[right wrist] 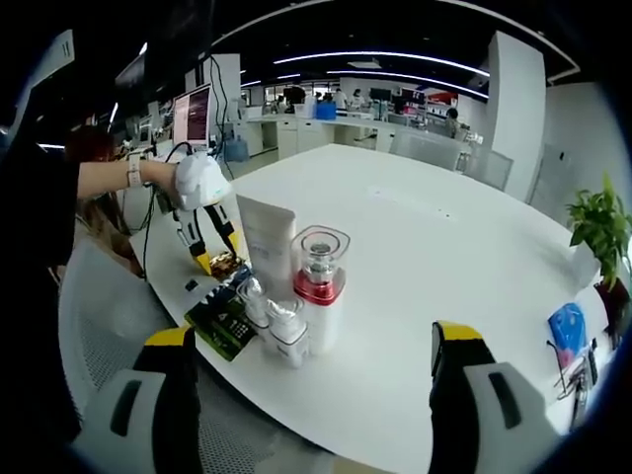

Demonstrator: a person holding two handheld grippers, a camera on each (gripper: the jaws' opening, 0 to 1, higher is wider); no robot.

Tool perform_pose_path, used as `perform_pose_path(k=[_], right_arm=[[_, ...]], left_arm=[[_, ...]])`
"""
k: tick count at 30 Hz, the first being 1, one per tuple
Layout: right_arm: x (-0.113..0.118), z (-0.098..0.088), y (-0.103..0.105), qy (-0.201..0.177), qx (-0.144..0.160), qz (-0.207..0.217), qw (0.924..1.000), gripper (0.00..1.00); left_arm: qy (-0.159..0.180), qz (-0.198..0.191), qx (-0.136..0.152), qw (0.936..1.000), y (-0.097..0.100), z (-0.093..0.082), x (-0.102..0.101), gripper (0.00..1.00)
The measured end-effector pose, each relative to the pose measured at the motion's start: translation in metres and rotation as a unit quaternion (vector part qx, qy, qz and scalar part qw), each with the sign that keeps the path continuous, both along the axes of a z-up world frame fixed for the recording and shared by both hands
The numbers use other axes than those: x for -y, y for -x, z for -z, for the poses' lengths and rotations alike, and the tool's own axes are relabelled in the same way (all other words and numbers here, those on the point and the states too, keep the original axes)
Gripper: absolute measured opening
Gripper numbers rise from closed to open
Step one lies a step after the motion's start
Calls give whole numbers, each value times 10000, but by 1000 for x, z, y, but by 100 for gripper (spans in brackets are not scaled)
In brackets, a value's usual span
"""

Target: Arrange the skincare products in the storage area until every visible bottle or jar stands upright without overlapping.

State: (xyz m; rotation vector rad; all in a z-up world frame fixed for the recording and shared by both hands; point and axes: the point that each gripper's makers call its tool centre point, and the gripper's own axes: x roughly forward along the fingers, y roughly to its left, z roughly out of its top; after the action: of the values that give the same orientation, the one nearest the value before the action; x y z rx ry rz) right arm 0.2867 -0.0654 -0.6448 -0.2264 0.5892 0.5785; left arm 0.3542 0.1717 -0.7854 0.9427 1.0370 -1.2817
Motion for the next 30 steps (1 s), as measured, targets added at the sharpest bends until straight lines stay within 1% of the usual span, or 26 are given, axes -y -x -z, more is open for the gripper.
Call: perform_pose_path(k=[6, 14, 19, 30], right_arm=[[1, 0, 1, 1, 5, 29, 10000, 99], [2, 0, 2, -10, 9, 49, 10000, 99], [2, 0, 3, 2, 9, 27, 10000, 99], [3, 0, 4, -1, 32, 28, 10000, 99]], left_arm=[[-55, -17, 111, 9999, -2, 1, -1, 36], [-69, -178, 128, 9997, -3, 1, -3, 36], [-39, -30, 188, 9998, -2, 1, -1, 36], [-85, -18, 327, 9994, -6, 0, -4, 40]])
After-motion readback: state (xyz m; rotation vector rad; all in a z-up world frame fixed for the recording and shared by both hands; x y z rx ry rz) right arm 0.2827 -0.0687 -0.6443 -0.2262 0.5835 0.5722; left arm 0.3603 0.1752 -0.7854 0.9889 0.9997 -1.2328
